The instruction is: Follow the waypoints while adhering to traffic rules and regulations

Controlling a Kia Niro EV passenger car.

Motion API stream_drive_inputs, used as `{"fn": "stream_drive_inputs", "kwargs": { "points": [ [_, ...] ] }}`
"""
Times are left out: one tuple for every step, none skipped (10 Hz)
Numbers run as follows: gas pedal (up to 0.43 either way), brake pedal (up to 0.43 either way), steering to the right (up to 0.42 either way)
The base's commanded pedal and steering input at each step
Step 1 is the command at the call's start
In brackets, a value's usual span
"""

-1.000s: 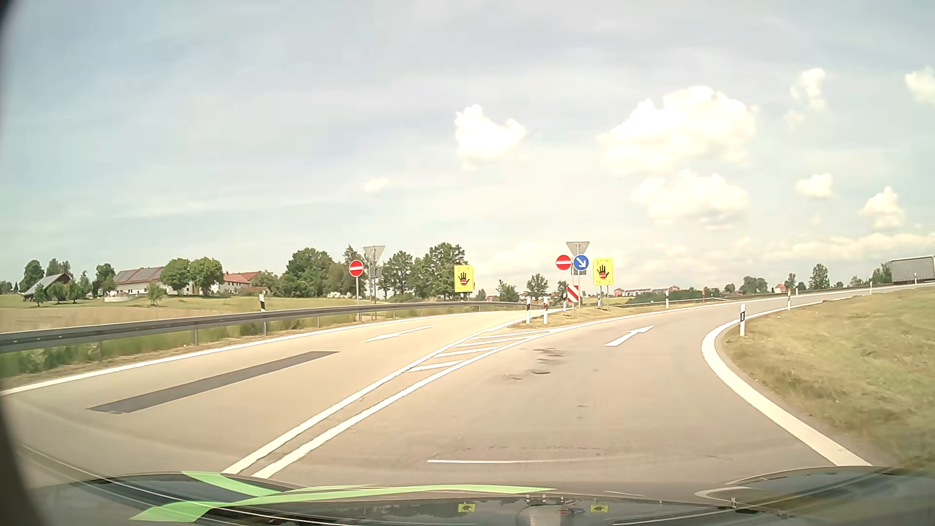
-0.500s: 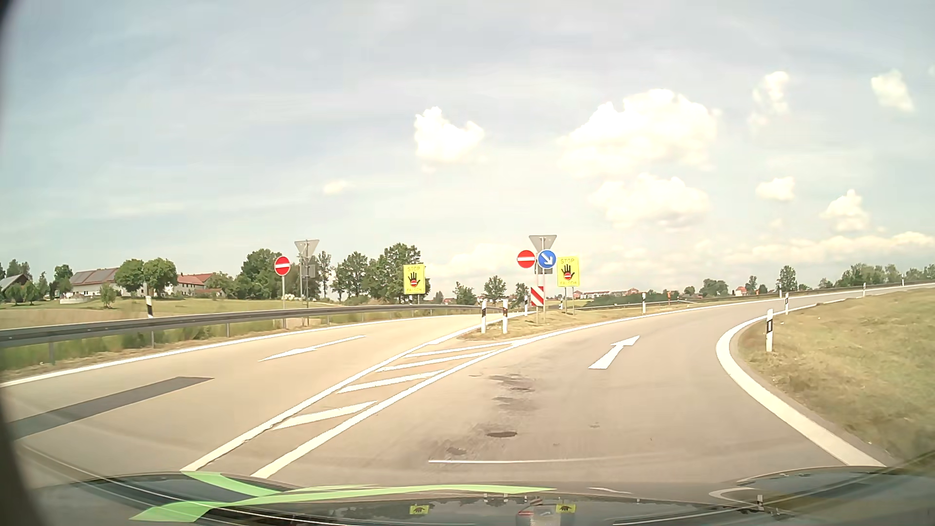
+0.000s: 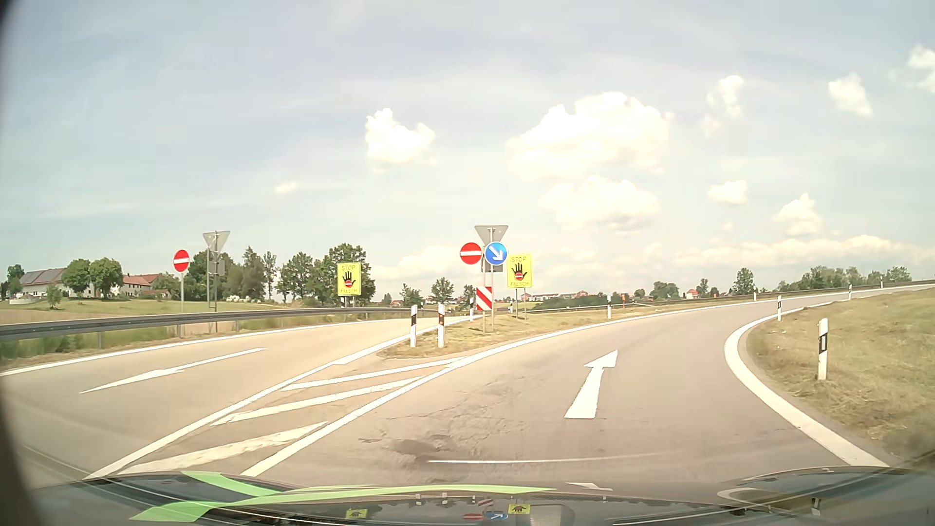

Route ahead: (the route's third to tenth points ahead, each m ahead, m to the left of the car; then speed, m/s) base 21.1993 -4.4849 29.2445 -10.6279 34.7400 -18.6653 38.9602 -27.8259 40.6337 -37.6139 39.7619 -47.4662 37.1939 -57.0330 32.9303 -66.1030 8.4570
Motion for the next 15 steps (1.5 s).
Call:
{"fn": "stream_drive_inputs", "kwargs": {
  "points": [
    [0.138,0.000,0.099],
    [0.138,0.000,0.099],
    [0.138,0.000,0.100],
    [0.157,0.000,0.101],
    [0.189,0.000,0.103],
    [0.189,0.000,0.103],
    [0.189,0.000,0.103],
    [0.189,0.000,0.106],
    [0.189,0.000,0.109],
    [0.189,0.000,0.110],
    [0.189,0.000,0.109],
    [0.189,0.000,0.110],
    [0.189,0.000,0.112],
    [0.189,0.000,0.114],
    [0.189,0.000,0.115]
  ]
}}
